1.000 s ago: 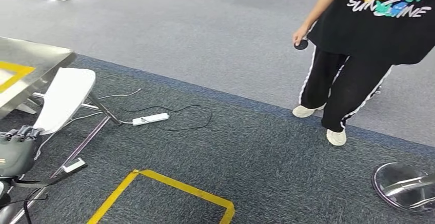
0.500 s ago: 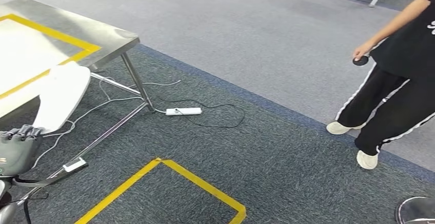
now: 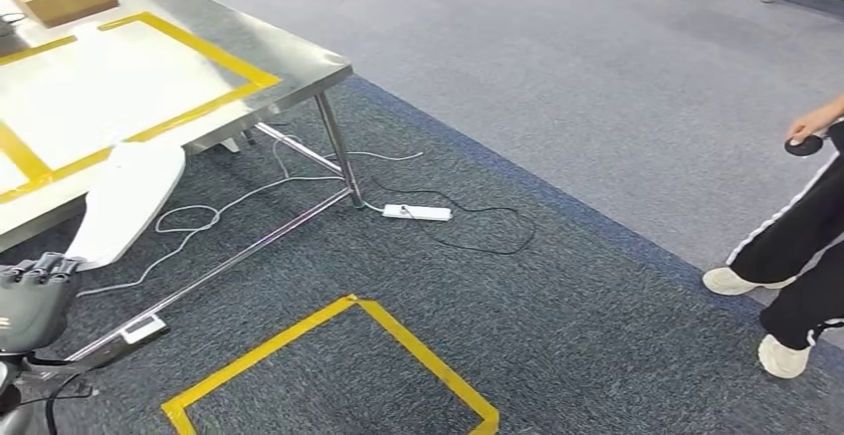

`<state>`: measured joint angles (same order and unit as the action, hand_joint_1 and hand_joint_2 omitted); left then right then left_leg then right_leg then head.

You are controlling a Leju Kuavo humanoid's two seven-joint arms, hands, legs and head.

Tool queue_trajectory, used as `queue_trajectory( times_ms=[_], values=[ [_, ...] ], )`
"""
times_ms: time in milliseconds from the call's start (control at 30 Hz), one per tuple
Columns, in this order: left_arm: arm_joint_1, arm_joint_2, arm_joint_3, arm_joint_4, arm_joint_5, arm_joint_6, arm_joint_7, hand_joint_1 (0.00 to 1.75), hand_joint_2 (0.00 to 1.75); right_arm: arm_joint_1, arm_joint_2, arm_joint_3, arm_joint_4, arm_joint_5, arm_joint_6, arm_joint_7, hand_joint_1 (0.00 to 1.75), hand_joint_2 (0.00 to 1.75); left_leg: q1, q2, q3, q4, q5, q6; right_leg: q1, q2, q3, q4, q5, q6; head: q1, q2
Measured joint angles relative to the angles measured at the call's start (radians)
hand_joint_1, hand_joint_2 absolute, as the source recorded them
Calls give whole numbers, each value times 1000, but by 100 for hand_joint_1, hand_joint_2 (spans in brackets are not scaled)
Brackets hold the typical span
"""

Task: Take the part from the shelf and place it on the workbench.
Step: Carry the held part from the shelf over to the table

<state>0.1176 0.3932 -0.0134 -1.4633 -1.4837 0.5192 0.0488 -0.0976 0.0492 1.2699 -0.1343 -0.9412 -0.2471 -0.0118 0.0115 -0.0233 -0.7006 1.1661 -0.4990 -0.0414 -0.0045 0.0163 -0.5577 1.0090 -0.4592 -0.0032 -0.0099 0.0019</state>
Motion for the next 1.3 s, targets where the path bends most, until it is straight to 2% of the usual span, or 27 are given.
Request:
queue_trajectory(
  times_ms=[33, 67, 100, 133, 200, 267, 300, 367, 433, 500, 533, 567, 600, 633, 667, 733, 800, 867, 900, 933, 1000, 1067, 1100, 1133, 1200, 1233, 1300],
  values=[
    [0, -1, -1, 0, 0, -2, 2, 175, 175, 2, 0, 0, 0, -1, -1, 0, 0, 0, 1, 9, -28, 61, -25, -3, 1, -16, -1, 0, -1, -1, 0, 0],
    [1, -1, -1, 0, 0, -7, 4, 175, 175, 3, 0, 0, 0, -2, -2, 0, 0, 0, 2, 11, -42, 95, -32, -5, 1, -32, -1, 0, -1, -2, 0, 0],
    [1, 0, 0, 0, 0, -13, 6, 175, 175, 3, 1, 0, 0, -3, -3, 1, 0, 0, 3, 13, -37, 92, -20, -7, 1, -47, -1, 0, -2, -1, 0, 0],
    [-1, 4, 2, 0, 0, -21, 8, 175, 175, 2, 2, 0, 0, -3, -4, 0, 0, 0, 4, 19, -14, 54, 6, -7, 1, -61, 0, 1, -3, 0, 0, 0],
    [-9, 12, 6, 0, 1, -33, 9, 175, 175, -1, 4, 0, 0, -4, -6, 0, 0, 0, 1, 61, 64, -79, 60, -7, 5, -86, 4, 3, -8, 6, -1, 0],
    [-20, 15, 8, -1, 1, -40, 9, 175, 175, -3, 5, 0, 0, -4, -6, -1, 0, 0, -4, 93, 109, -161, 78, 2, 13, -108, 7, 6, -15, 17, 0, 0],
    [-24, 16, 8, -1, 1, -44, 8, 175, 175, -3, 5, 0, 0, -4, -5, -1, 0, 0, -6, 91, 112, -172, 75, 8, 15, -119, 9, 5, -17, 22, 0, 0],
    [-27, 18, 7, 0, 1, -47, 8, 175, 175, -5, 5, 1, 0, -4, -2, -2, 0, 0, -5, 65, 109, -174, 77, 23, 14, -132, 13, 5, -24, 32, 2, 0],
    [-37, 19, 7, 1, 1, -48, 8, 175, 175, -6, 5, 1, 0, -4, 2, -3, 0, 0, 0, 43, 108, -176, 80, 35, 10, -93, -5, 49, -55, 43, 5, 0],
    [-49, 18, 3, 4, 1, -47, 7, 175, 175, -5, 4, 3, 0, -4, 5, -3, 0, 0, 2, 21, 106, -176, 82, 43, 7, -38, -64, 173, -117, 49, 10, 0],
    [-53, 16, 1, 6, 1, -47, 7, 175, 175, -4, 4, 4, 0, -4, 6, -3, 0, 0, 2, 9, 105, -176, 83, 45, 6, -27, -99, 242, -144, 49, 11, 0],
    [-54, 16, -1, 8, 1, -47, 7, 175, 175, -3, 4, 6, 0, -5, 6, -3, 0, 0, 1, -4, 105, -176, 83, 45, 6, -22, -124, 287, -154, 49, 11, 0],
    [-56, 15, -2, 11, 2, -46, 7, 175, 175, -2, 4, 7, 0, -6, 6, -2, 0, 0, 1, -18, 105, -176, 83, 45, 6, -19, -133, 296, -144, 47, 11, 0],
    [-57, 14, -3, 14, 2, -45, 7, 175, 175, -1, 4, 8, 0, -6, 6, -2, 0, 0, 1, -32, 105, -176, 83, 45, 6, -16, -121, 263, -115, 45, 11, 0],
    [-60, 13, -3, 17, 2, -44, 7, 175, 175, -2, 4, 9, 0, -7, 6, -2, 0, 0, 2, -46, 107, -175, 84, 44, 5, -6, -93, 198, -74, 43, 11, 0],
    [-67, 11, -4, 23, 3, -41, 7, 175, 175, -3, 3, 10, 0, -8, 6, -2, 0, 0, 2, -73, 105, -173, 85, 37, -1, 45, -32, 65, -19, 38, 10, 0],
    [-71, 11, -5, 29, 4, -36, 7, 175, 175, -4, 3, 12, 0, -9, 5, -2, 0, 0, 6, -96, 96, -173, 90, 24, -3, 74, -7, 15, -11, 35, 10, 0],
    [-71, 10, -6, 35, 4, -31, 7, 175, 175, -5, 2, 15, 0, -10, 5, -1, 0, 0, 12, -113, 90, -177, 97, 11, -1, 53, -4, 10, -8, 26, 10, 0],
    [-71, 11, -6, 38, 4, -30, 7, 175, 175, -5, 2, 16, 0, -10, 4, 0, 0, 0, 11, -100, 85, -171, 92, 5, -2, 40, -2, 6, -5, 20, 8, 0],
    [-72, 11, -6, 41, 4, -29, 7, 175, 175, -6, 1, 16, 0, -10, 4, 0, 0, 0, 9, -75, 73, -148, 77, 1, -3, 27, 0, 2, -2, 13, 6, 0],
    [-76, 11, -8, 46, 4, -28, 7, 175, 175, -6, 1, 17, 0, -10, 4, 0, 0, 0, 4, -12, 21, -43, 19, -5, -1, -1, 3, -3, -1, 4, 2, 0],
    [-78, 9, -11, 51, 4, -27, 7, 175, 175, -3, 0, 18, 0, -11, 4, 0, 0, 0, 6, 9, -37, 76, -27, -9, 2, -28, 3, -3, -3, 1, 1, 0],
    [-77, 8, -11, 54, 5, -27, 7, 175, 175, -2, 0, 18, 0, -12, 3, -1, 0, 0, 6, 11, -46, 98, -26, -10, 2, -39, 3, -3, -4, 1, 1, 0],
    [-76, 8, -11, 56, 7, -27, 5, 175, 175, -2, 0, 18, 0, -15, 2, -4, 0, 0, 6, 12, -35, 81, -8, -10, 2, -48, 3, -3, -5, 2, 1, 0],
    [-76, 9, -11, 58, 17, -27, -5, 175, 175, -5, 0, 18, 0, -24, -1, -13, 0, 0, 6, 20, 36, -41, 53, -8, 3, -60, 5, -2, -7, 6, 1, 0],
    [-76, 9, -11, 58, 24, -26, -14, 175, 175, -7, 0, 18, 0, -28, -2, -19, 0, 0, 5, 25, 74, -106, 72, -4, 6, -65, 5, 0, -9, 10, 1, 0],
    [-74, 9, -12, 58, 37, -23, -26, 175, 175, -8, -1, 18, 0, -36, -3, -27, 0, 0, 3, 32, 112, -175, 83, 3, 11, -69, 1, 4, -13, 14, 3, 0]
  ],
)
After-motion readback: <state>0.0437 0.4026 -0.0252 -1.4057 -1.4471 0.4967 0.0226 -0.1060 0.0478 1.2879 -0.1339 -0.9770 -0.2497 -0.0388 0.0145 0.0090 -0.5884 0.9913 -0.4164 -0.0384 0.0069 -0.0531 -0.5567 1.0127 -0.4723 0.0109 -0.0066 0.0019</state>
